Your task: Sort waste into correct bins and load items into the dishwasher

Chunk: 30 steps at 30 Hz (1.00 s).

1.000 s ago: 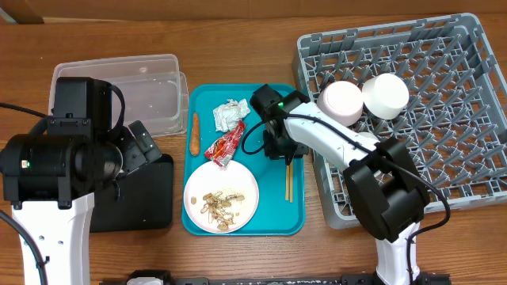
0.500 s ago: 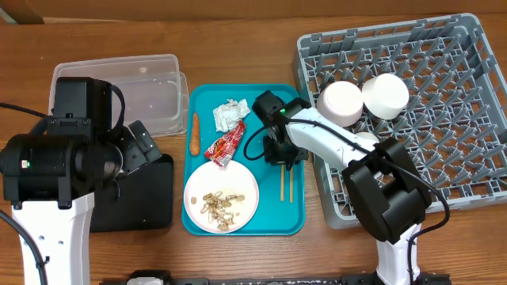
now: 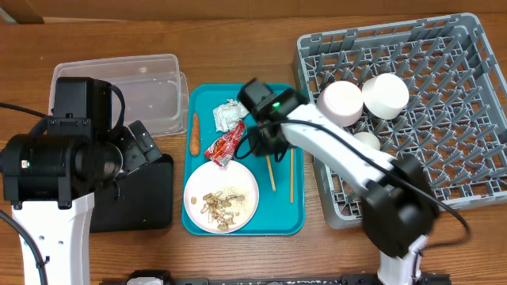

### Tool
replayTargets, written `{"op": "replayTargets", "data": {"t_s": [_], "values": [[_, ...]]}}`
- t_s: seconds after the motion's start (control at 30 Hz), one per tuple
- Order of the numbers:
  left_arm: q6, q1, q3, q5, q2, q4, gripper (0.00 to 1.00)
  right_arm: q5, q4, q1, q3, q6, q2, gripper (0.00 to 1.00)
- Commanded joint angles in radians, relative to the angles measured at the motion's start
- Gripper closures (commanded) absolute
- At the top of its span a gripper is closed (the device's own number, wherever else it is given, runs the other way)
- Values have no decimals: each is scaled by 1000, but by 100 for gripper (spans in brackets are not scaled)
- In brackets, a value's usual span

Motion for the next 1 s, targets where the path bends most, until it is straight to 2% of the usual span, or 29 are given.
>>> {"op": "replayTargets", "data": {"t_s": [0.0, 0.13, 0.33, 0.47, 0.63, 0.7, 0.8, 0.97], "values": [[-5, 5, 11, -11, 5, 0, 0, 47, 3, -57, 71, -42, -150, 96], [-5, 5, 11, -11, 4, 0, 0, 51, -2, -154, 72, -176, -204, 96], [-5, 5, 11, -11, 5, 0, 0, 50, 0, -285, 43, -428, -152, 96], [-5, 5, 11, -11, 5, 0, 0, 68, 37, -311, 5, -497, -100, 96], [-5, 5, 11, -11, 5, 0, 0, 149, 52, -317, 2, -502, -61, 96], [-5, 5, 11, -11, 4, 0, 0, 150, 52, -317, 2, -505, -62, 90], [-5, 5, 11, -11, 5, 0, 0, 149, 17, -311, 12, -496, -67, 69], [-5, 5, 11, -11, 5, 0, 0, 53, -53, -270, 34, -391, -105, 66]]}}
